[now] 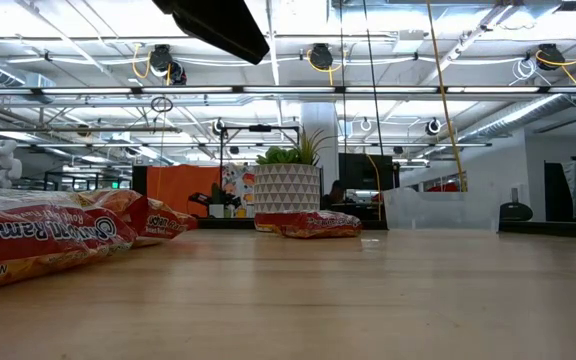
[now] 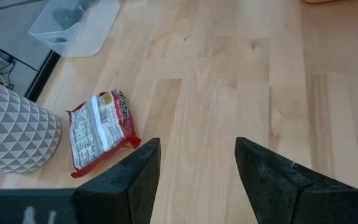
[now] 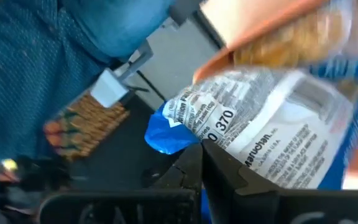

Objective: Sort Maruchan noodles
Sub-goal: Put the blue noodle pack into the orange bin, then put the top red noodle pack into the transparent bin

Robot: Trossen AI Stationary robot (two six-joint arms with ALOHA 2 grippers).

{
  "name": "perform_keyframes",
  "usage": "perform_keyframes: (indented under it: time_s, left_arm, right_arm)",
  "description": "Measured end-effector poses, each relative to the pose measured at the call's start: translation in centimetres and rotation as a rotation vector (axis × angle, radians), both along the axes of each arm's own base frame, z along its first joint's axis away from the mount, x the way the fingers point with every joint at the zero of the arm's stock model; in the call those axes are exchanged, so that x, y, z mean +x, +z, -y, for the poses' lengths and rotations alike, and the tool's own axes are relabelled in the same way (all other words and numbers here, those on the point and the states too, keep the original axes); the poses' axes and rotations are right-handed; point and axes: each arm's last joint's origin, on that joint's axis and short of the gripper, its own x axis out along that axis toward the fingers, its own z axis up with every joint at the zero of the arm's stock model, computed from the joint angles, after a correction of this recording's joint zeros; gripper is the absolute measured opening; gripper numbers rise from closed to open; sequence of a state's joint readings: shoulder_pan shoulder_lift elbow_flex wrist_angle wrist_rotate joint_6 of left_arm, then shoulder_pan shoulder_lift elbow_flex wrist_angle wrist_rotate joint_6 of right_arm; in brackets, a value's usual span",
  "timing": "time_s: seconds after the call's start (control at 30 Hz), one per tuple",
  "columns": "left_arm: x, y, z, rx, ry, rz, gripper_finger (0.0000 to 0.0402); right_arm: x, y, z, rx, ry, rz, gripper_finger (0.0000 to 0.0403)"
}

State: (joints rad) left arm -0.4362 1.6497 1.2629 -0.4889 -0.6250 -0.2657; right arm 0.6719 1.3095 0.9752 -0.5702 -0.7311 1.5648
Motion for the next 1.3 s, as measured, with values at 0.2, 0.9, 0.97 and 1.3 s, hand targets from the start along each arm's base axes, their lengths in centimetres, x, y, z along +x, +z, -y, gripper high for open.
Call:
perform_keyframes:
  time_s: [0.2,0.9,0.97,1.3]
  left_arm:
    - [0.0,0.0,0.0,0.0,0.0,0.0,0.0214]
    - [0.0,0.0,0.1,-0.001,-0.001,0.001,0.0214]
    - [0.0,0.0,0.1,-0.001,-0.001,0.001,0.0214]
    - [-0.1,0.0,0.1,0.004,-0.004,-0.004,0.0214]
  right_arm:
    - [-1.3,1.3,-1.2,0.015,-0.088,-0.146,0.0]
    - [-2.9,-0.8,-0.2,-0.144,-0.214,-0.434,0.0]
    - [-2.8,-0.8,-0.1,-0.138,-0.202,-0.41,0.0]
    - [0.0,-0.8,0.7,-0.465,-0.11,0.565,0.0]
